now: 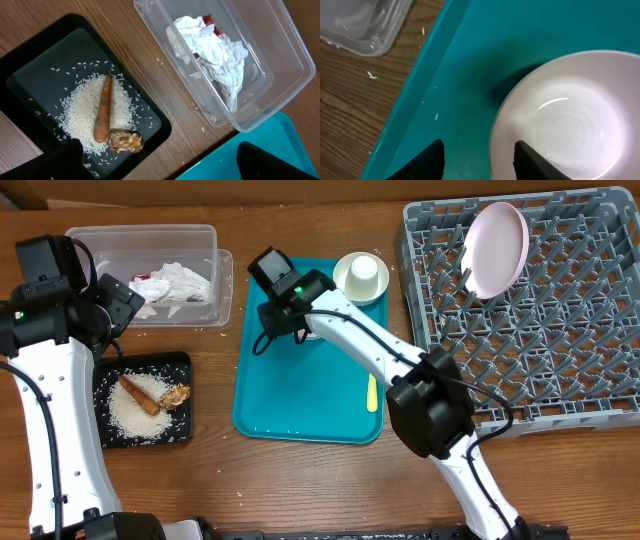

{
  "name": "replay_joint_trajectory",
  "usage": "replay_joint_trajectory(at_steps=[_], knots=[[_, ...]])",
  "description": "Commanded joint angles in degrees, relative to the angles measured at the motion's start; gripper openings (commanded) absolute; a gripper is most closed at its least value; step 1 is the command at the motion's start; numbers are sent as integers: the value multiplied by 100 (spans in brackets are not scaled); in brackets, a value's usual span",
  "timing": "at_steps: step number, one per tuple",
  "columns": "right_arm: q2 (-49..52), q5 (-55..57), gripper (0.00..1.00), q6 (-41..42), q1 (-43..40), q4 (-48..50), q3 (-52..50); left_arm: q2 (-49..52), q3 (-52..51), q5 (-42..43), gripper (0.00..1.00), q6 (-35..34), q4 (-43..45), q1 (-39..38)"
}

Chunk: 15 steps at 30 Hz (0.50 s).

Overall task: Sort waste into correct bins and load items into the dishwasher
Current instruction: 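Lower the right gripper and grasp the pink bowl's rim, then lift the pink bowl and carry it to the dish rack's right side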

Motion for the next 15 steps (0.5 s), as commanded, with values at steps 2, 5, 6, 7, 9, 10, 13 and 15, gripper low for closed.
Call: replay_joint_trajectory(at_steps=[2,5,6,7,9,10,13,15], knots=[[192,94,45,-22,68,46,81,24,13,-94,100,-103,7,-2],[225,94,37,-20,74,17,81,24,13,-94,100,-101,7,-2],[223,94,34,-20,74,17,81,24,13,-94,100,-103,7,-2],[221,94,28,-22,74,20,83,24,13,-94,100,-103,7,-2],[216,94,19,-20,81,17,83,24,13,-94,100,-101,7,-2],[216,94,13,-20,85,13,83,24,13,-96,100,-103,7,-2],[105,94,4,-20,87,-39,90,24,13,-94,100,-101,7,-2],[-15,94,4,-20,87,-68,90,24,13,-94,100,-101,7,-2]])
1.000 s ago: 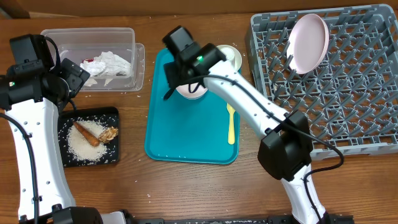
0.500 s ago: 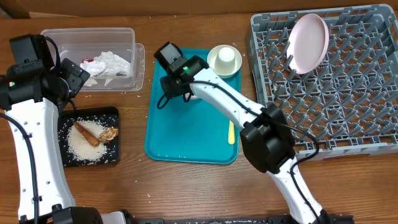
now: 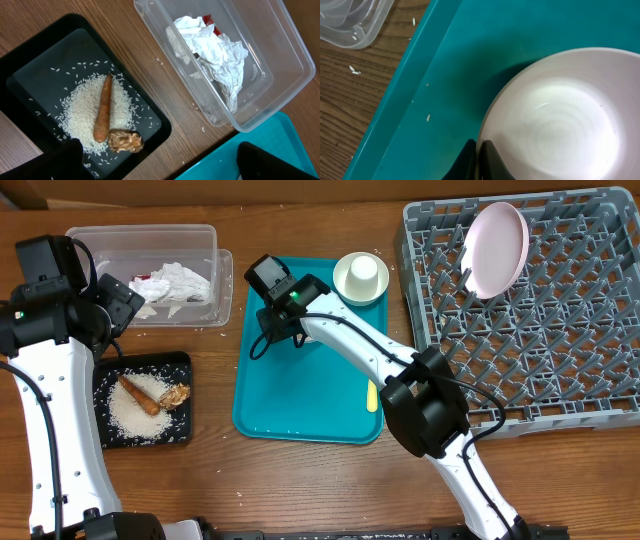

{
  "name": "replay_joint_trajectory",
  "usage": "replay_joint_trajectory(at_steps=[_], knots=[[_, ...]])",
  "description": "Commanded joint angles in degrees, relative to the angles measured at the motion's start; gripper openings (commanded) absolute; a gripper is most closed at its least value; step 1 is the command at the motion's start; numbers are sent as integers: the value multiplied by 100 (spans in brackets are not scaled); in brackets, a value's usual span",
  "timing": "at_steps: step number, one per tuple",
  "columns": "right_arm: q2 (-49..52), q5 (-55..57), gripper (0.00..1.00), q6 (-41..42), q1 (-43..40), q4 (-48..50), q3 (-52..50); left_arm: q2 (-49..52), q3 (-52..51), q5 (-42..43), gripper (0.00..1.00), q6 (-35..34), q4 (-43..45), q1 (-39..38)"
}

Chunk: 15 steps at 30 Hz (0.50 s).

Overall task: Sort waste into correct bins and load items into the dishwasher
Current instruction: 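Lift the pink bowl and carry it to the dish rack's right side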

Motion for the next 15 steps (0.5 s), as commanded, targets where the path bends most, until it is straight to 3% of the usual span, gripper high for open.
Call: replay_joint_trajectory(at_steps=[1,8,15], knots=[[-227,-48,4,26,31,-72,68,24,13,-96,100,-103,9,-2],[-1211,-48,4,179,-173,-732,387,24,13,-96,100,-103,9,-2],[-2625,-125,4,538,-1394,-1543,442,24,13,-94,100,-103,9,-2]])
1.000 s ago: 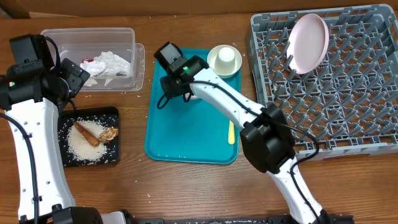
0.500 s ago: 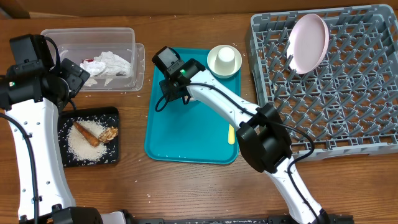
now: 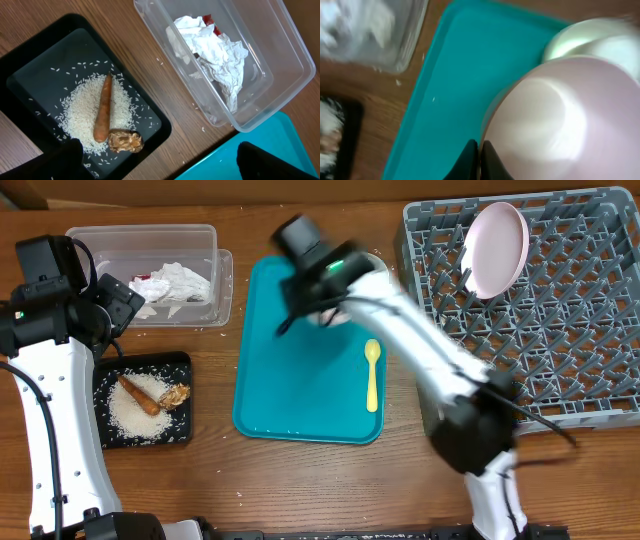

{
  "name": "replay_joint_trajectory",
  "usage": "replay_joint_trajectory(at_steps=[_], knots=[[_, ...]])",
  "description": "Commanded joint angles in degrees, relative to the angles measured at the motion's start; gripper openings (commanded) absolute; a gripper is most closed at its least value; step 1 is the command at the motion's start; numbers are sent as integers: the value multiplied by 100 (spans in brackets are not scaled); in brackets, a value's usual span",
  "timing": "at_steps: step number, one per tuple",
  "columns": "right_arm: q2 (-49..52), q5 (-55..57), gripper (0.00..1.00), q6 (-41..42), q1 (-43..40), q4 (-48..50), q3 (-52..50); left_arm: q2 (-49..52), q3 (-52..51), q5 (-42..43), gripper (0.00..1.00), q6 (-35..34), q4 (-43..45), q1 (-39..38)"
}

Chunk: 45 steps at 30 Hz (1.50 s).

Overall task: Sort waste into correct bins and load items into the dishwasher
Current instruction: 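Lift the pink bowl and carry it to the dish rack's right side, then lower the bowl into the rack and open the right gripper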

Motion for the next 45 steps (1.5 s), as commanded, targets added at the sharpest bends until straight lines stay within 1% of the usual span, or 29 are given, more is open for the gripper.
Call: replay_joint_trajectory(at_steps=[1,6,9,11,12,14,15,17,18,21,23,24,28,29,30,31,34,38,42,45], knots=[[-1102,-129,4,302,-1036,-363,271,24,13,-96,100,-103,9,-2],[-1659,-1064,4,297,-2538,-1056,271,24,13,-94,100,-101,9,-2],[-1705,-1598,4,247,-3458,-1436,269,24,13,-94,100,-103,9,-2],[-1705,-2155,4,44,-4153,-1550,208,24,13,-94,100,-103,9,-2],[-1705,-2905,4,-245,-4747,-1478,125,24,13,-96,100,-101,9,-2],[-1705,-3703,4,-549,-5272,-1259,24,24,13,-94,100,-103,9,-2],[-1705,-4144,4,-573,-5637,-1056,-61,24,13,-94,100,-103,9,-2],[-1692,-4708,4,-575,-6057,-756,-195,24,13,-96,100,-103,9,-2],[-1670,-5355,4,-573,-6461,-273,-442,24,13,-94,100,-103,9,-2],[-1650,-6076,4,-568,-6773,538,-960,24,13,-94,100,-103,9,-2],[-1646,-6365,4,-498,-6830,1121,-1360,24,13,-96,100,-101,9,-2],[-1646,-6391,4,-339,-6830,1464,-1604,24,13,-94,100,-103,9,-2],[-1639,-6384,4,452,-6789,2933,-2575,24,13,-96,100,-101,9,-2],[-1639,-6387,4,745,-6760,3512,-2889,24,13,-94,100,-103,9,-2],[-1639,-6387,4,942,-6749,3886,-3077,24,13,-96,100,-101,9,-2],[-1639,-6382,4,1384,-6732,4771,-3499,24,13,-96,100,-103,9,-2],[-1639,-6251,4,2133,-6732,5812,-4000,24,13,-94,100,-101,9,-2],[-1639,-5711,4,2728,-6719,6448,-4452,24,13,-94,100,-103,9,-2],[-1637,-5440,4,2800,-6721,6437,-4592,24,13,-94,100,-103,9,-4],[-1637,-5239,4,2802,-6728,6207,-4597,24,13,-94,100,-103,9,-2]])
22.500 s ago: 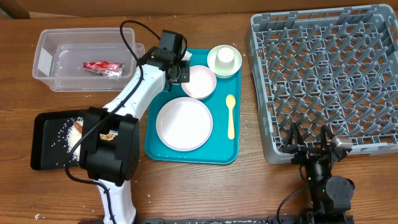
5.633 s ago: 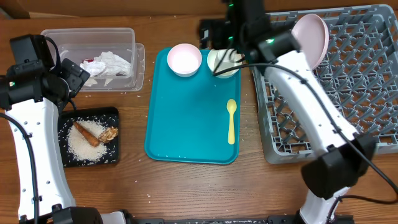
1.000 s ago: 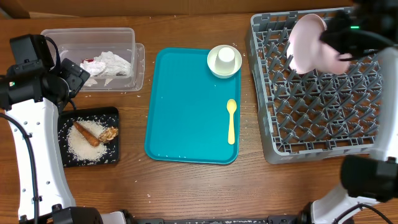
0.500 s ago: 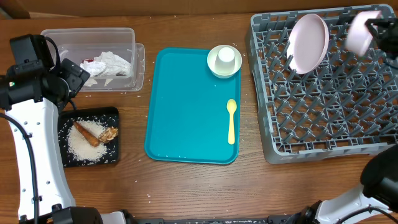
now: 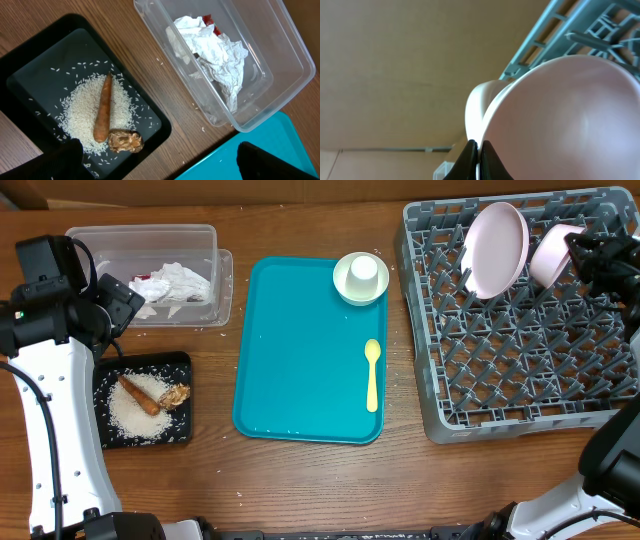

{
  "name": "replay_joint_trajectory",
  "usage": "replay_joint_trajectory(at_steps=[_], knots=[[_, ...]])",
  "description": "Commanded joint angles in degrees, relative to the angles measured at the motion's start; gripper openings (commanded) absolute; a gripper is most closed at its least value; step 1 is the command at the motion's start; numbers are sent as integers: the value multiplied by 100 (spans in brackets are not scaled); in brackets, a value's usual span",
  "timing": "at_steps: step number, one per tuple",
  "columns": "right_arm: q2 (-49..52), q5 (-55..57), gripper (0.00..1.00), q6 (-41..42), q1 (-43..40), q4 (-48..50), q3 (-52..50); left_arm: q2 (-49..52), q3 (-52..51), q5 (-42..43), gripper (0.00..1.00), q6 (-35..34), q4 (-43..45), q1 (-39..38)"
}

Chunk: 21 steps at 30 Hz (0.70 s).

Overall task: Sort waste into correct bins and load items into the dishwasher
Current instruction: 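Lower the bowl into the rack and open the right gripper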

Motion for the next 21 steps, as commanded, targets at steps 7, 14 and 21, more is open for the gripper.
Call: replay_joint_trajectory(at_steps=[7,14,21], knots=[[-37,564,4,208,44,-186,-181,24,13,-94,100,-103,7,-2],[-17,723,4,197,31,-74,-208,24,13,-94,100,-101,9,-2],[-17,715,4,184,-302,-184,-205,24,13,-94,100,-101,9,-2]])
